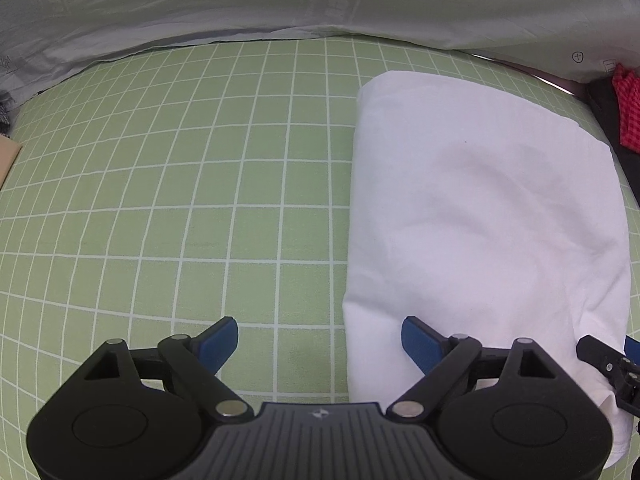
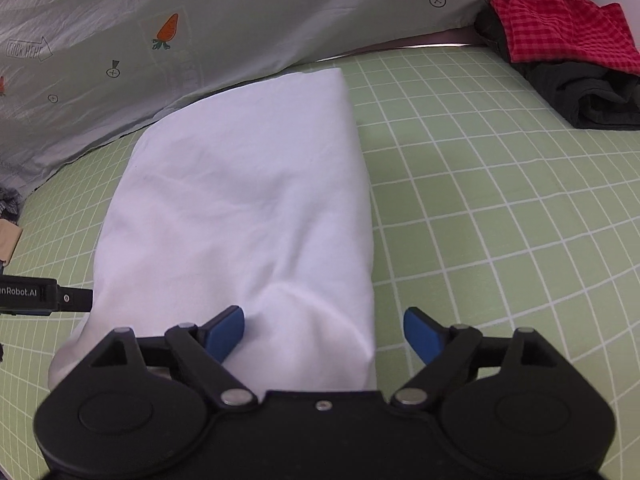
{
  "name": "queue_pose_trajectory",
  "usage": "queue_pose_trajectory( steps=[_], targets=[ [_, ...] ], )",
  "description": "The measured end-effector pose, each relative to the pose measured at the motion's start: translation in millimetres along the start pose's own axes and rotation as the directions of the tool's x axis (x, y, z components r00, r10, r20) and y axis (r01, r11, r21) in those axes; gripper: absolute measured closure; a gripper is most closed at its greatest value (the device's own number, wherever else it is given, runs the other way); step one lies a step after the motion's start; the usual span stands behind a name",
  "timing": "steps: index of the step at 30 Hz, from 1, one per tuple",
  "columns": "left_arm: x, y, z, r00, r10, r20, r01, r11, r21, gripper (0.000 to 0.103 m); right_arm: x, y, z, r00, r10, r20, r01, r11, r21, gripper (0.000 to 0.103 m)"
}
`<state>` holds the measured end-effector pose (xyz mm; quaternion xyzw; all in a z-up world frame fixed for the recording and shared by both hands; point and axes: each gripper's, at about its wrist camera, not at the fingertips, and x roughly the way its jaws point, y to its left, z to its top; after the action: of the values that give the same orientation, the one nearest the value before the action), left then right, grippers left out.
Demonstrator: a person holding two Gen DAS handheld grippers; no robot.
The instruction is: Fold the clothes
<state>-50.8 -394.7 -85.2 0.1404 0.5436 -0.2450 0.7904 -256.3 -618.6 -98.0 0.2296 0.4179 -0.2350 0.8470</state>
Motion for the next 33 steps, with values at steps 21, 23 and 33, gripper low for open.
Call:
queue_pose_trajectory(
  steps=[21,23,33],
  targets=[
    [-35,-17,-48,0.998,0.053,0.033,-0.052,0.999,-0.003,0.013,-24,-23,-40,0.999,0.01,-0.048,-0.012,1.0,-0.029,0.011],
    [-31,-13,-40,0.999,0.04,0.025,-0.04,0.999,-0.012,0.013,-21,-21,-33,0.999,0.01,-0.041,-0.011,1.0,-0.02,0.011],
    [7,0,4,0.994,-0.106,0.035,0.104,0.993,0.046,0.008,16,-8,11,0.999,0.041,-0.022,-0.04,0.999,0.026,0.006]
  ],
)
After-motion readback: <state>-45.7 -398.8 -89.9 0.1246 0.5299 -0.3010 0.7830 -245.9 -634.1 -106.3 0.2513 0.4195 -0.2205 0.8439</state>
